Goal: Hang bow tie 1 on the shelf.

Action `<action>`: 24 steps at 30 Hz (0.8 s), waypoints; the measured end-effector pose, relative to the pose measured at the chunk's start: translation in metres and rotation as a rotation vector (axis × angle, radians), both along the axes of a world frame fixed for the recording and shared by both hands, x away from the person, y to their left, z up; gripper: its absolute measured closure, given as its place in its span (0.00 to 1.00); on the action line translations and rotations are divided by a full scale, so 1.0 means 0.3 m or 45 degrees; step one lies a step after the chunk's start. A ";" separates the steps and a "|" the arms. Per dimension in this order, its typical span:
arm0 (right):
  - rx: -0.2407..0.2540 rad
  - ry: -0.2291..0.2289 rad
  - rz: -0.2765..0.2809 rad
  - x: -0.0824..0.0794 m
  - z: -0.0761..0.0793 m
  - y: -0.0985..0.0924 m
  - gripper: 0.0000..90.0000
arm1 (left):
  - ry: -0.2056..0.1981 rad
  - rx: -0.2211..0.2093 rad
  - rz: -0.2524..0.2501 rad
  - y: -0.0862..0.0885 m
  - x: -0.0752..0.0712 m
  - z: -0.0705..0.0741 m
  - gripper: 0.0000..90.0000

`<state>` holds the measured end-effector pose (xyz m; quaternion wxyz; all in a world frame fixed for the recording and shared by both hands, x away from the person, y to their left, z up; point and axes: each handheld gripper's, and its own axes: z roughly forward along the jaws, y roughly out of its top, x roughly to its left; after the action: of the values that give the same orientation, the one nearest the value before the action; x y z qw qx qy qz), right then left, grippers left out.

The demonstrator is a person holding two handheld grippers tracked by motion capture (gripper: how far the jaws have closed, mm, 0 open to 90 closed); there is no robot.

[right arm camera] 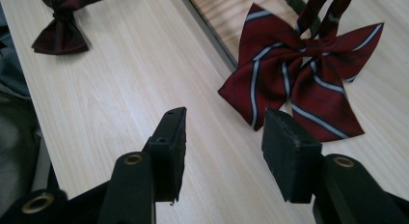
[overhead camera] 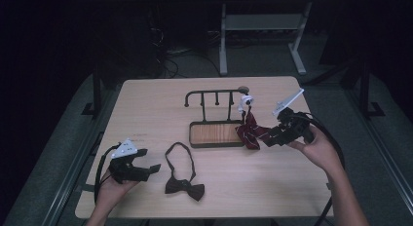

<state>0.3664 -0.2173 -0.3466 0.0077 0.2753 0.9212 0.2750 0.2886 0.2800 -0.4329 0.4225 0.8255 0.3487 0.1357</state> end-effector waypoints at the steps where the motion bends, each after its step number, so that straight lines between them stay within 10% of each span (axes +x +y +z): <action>1: -0.001 0.000 0.004 -0.008 -0.010 -0.003 0.55 | 0.002 0.002 -0.005 -0.003 -0.001 0.003 0.20; 24: 0.035 0.005 0.004 -0.099 -0.116 -0.015 0.46 | 0.073 0.114 -0.092 -0.043 0.053 0.029 0.29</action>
<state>0.3367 -0.2218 -0.3814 0.0017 0.2746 0.9177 0.2870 0.3045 0.2671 -0.4241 0.3797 0.8592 0.3243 0.1120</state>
